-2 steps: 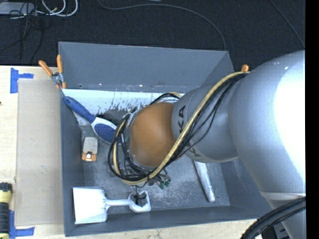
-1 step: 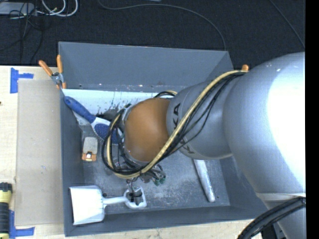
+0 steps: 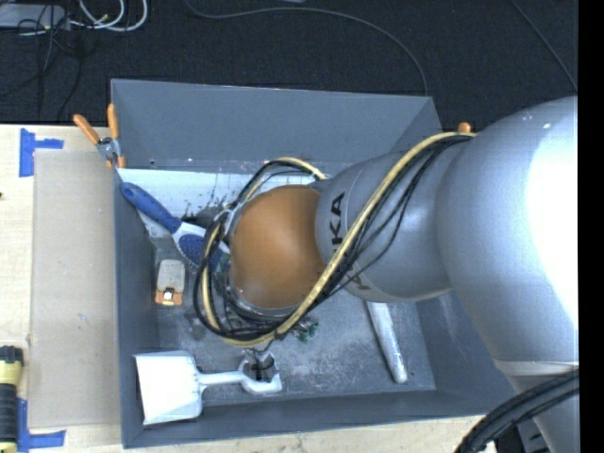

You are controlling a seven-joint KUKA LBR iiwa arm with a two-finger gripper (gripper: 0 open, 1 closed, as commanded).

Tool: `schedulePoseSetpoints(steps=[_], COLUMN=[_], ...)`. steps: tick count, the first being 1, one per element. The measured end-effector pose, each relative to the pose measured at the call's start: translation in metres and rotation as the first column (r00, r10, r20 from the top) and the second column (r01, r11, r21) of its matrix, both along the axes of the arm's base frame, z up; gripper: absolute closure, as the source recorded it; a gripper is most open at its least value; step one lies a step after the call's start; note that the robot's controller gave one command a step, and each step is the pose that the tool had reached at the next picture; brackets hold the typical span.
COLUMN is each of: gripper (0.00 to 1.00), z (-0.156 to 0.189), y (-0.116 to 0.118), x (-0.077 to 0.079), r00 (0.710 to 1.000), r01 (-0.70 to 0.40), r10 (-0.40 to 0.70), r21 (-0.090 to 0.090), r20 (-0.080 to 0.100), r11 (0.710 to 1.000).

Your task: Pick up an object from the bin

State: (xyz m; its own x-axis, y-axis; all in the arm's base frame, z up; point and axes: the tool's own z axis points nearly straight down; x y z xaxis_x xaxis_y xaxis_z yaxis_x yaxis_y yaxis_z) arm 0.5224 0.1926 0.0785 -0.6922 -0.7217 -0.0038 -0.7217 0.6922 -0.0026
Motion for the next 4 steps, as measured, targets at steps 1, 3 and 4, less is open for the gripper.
schedulePoseSetpoints(steps=[1, 3, 4], gripper=[1.00, 1.00, 1.00], z=[-0.0064, -0.0065, -0.0065], y=[0.0314, 0.0314, 0.0314], x=[-0.0338, -0.0335, -0.0335], r00=[0.990, 0.989, 0.989], r01=[0.143, 0.146, 0.147], r10=[-0.143, -0.146, -0.147], r21=[-0.012, -0.010, -0.010], r20=[-0.013, -0.011, -0.011], r11=[0.990, 0.989, 0.989])
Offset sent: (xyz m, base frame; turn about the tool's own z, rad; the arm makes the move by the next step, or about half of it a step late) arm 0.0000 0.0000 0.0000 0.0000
